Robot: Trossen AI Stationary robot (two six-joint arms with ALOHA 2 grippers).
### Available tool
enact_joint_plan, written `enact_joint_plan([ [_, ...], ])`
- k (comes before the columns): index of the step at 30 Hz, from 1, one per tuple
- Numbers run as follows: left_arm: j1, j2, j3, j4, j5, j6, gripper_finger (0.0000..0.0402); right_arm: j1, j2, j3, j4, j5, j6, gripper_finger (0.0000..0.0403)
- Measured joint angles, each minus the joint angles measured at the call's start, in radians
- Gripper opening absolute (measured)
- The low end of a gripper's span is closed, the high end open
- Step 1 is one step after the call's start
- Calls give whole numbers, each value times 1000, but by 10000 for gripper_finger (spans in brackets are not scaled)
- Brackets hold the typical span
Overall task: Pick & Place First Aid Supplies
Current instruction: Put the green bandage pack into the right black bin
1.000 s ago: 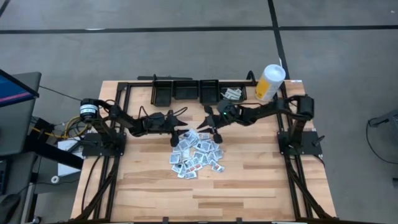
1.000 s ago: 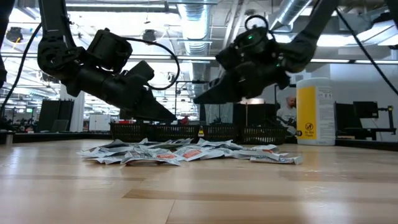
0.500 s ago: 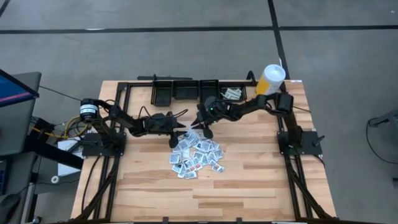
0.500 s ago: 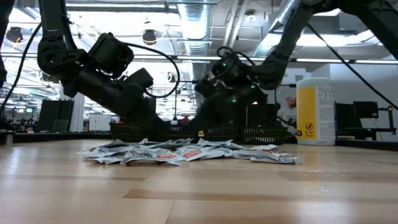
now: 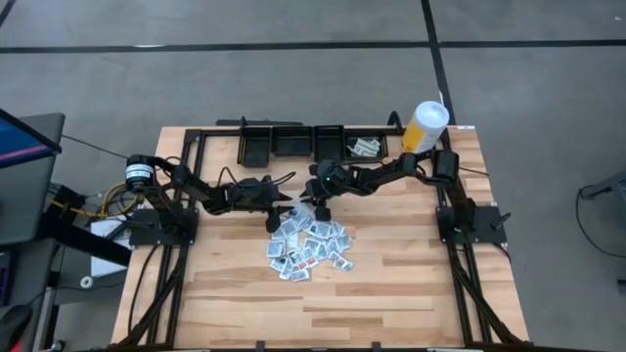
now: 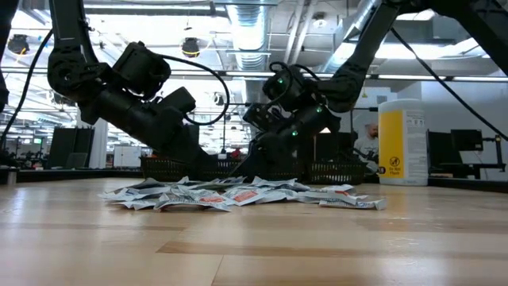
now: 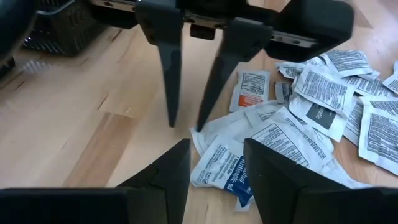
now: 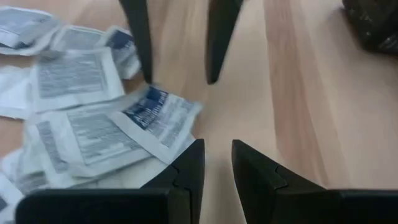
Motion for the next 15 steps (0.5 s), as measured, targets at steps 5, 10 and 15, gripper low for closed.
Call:
enact_joint_plan([
  [5,0,0,0,0,0,0,149,1,0,0,-1,-1,0,76],
  [10,0,0,0,0,0,0,149,2,0,0,-20,-2,-3,76],
  [15,0,0,0,0,0,0,149,2,0,0,-25,-3,-3,76],
])
